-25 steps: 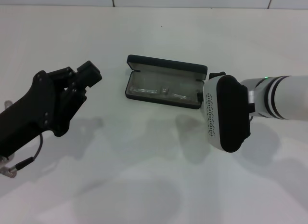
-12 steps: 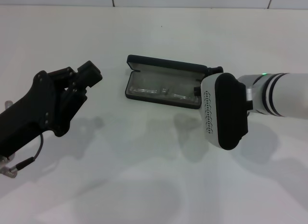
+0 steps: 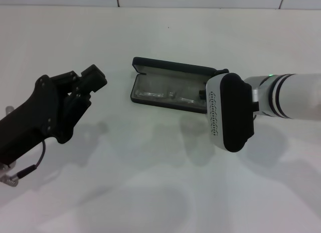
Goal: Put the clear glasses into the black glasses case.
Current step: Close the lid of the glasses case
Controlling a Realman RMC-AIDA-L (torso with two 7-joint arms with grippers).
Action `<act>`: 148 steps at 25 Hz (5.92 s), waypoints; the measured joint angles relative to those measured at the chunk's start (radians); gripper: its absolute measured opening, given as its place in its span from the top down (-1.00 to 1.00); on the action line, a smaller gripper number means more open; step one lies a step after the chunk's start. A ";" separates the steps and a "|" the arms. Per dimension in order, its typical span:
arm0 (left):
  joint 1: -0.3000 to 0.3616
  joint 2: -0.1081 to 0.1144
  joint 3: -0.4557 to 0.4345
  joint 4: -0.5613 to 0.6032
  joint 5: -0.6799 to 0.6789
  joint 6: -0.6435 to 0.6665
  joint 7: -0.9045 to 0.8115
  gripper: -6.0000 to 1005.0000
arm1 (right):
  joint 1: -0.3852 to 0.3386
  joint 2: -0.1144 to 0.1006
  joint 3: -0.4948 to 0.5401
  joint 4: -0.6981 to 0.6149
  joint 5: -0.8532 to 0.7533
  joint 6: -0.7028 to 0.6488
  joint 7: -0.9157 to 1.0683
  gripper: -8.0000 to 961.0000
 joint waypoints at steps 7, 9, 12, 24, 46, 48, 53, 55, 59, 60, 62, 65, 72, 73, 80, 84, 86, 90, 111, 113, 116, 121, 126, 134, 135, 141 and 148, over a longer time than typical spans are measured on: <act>0.008 -0.002 0.000 0.000 0.005 0.003 0.000 0.85 | 0.018 0.000 -0.012 0.020 0.026 0.026 0.000 0.92; 0.008 -0.004 -0.002 0.000 0.016 0.003 0.002 0.85 | 0.029 0.000 -0.014 0.031 0.038 0.026 0.000 0.92; 0.009 -0.006 -0.005 0.000 0.024 0.003 0.003 0.85 | 0.026 0.000 -0.014 0.025 0.048 0.041 0.001 0.92; 0.017 -0.006 0.000 0.000 0.027 0.006 0.013 0.85 | -0.160 0.000 -0.002 -0.293 -0.013 -0.140 0.053 0.92; -0.007 -0.012 -0.003 0.000 0.042 -0.001 0.008 0.85 | -0.104 0.000 -0.003 -0.181 -0.115 -0.149 0.188 0.92; -0.005 -0.012 -0.004 0.000 0.042 -0.001 0.008 0.85 | -0.092 0.000 -0.004 -0.167 -0.108 -0.146 0.189 0.92; -0.002 -0.012 -0.005 -0.009 0.042 -0.002 0.012 0.85 | -0.054 0.000 -0.008 -0.116 -0.095 -0.121 0.189 0.92; -0.002 -0.012 -0.006 -0.012 0.042 -0.002 0.012 0.84 | -0.044 0.000 -0.009 -0.103 -0.095 -0.117 0.189 0.91; -0.001 -0.012 -0.006 -0.012 0.041 -0.002 0.013 0.84 | -0.034 0.000 -0.010 -0.084 -0.090 -0.099 0.188 0.91; -0.001 -0.012 -0.006 -0.012 0.041 -0.002 0.013 0.84 | -0.032 0.000 -0.011 -0.082 -0.086 -0.097 0.188 0.91; -0.001 -0.012 -0.006 -0.012 0.040 -0.002 0.014 0.84 | -0.023 0.000 -0.011 -0.075 -0.080 -0.095 0.186 0.91; -0.002 -0.012 -0.006 -0.012 0.039 -0.003 0.014 0.84 | -0.014 0.000 -0.011 -0.066 -0.072 -0.088 0.183 0.91; -0.001 -0.012 -0.006 -0.012 0.036 -0.003 0.014 0.84 | 0.016 0.000 -0.011 -0.035 -0.046 -0.074 0.180 0.91; -0.001 -0.012 -0.006 -0.012 0.036 -0.003 0.014 0.84 | 0.025 0.000 -0.011 -0.025 -0.038 -0.073 0.179 0.91; -0.001 -0.012 -0.006 -0.012 0.035 -0.003 0.014 0.84 | 0.054 0.000 -0.013 0.014 -0.010 -0.048 0.178 0.91; -0.001 -0.012 -0.006 -0.012 0.036 -0.003 0.014 0.84 | 0.056 0.000 -0.013 0.020 -0.016 -0.043 0.177 0.91; -0.001 -0.012 -0.006 -0.012 0.038 -0.003 0.014 0.84 | 0.057 0.000 -0.012 0.025 -0.020 -0.040 0.176 0.91; 0.001 -0.012 -0.006 -0.012 0.040 -0.003 0.014 0.84 | 0.055 0.000 -0.008 0.026 -0.037 -0.031 0.176 0.91; 0.006 -0.013 -0.005 -0.012 0.041 0.007 0.004 0.84 | -0.061 0.000 -0.014 -0.186 -0.077 -0.127 0.178 0.90; 0.006 -0.013 -0.005 -0.012 0.041 0.012 -0.003 0.84 | -0.111 0.000 -0.013 -0.275 -0.089 -0.171 0.177 0.90; 0.006 -0.013 -0.006 -0.005 0.041 0.020 -0.008 0.84 | -0.144 0.000 -0.007 -0.356 -0.094 -0.239 0.185 0.90; -0.001 -0.007 -0.006 0.005 0.041 0.044 0.004 0.84 | -0.148 0.000 0.015 -0.400 -0.094 -0.275 0.245 0.90; -0.006 0.009 -0.006 0.013 0.036 0.046 0.005 0.84 | -0.132 0.000 0.049 -0.406 -0.094 -0.307 0.284 0.90; -0.055 0.040 -0.072 0.014 0.038 -0.086 -0.037 0.84 | -0.211 -0.005 0.161 -0.536 -0.003 -0.398 0.316 0.89; -0.072 0.053 -0.079 0.014 0.043 -0.118 -0.052 0.84 | -0.228 -0.007 0.193 -0.564 0.047 -0.443 0.314 0.89; -0.224 0.131 -0.077 0.019 0.112 -0.263 -0.204 0.77 | -0.347 -0.013 0.399 -0.651 0.397 -0.840 0.166 0.89; -0.344 0.134 -0.082 0.200 0.355 -0.620 -0.389 0.65 | -0.469 -0.012 0.525 -0.604 0.703 -1.062 -0.038 0.89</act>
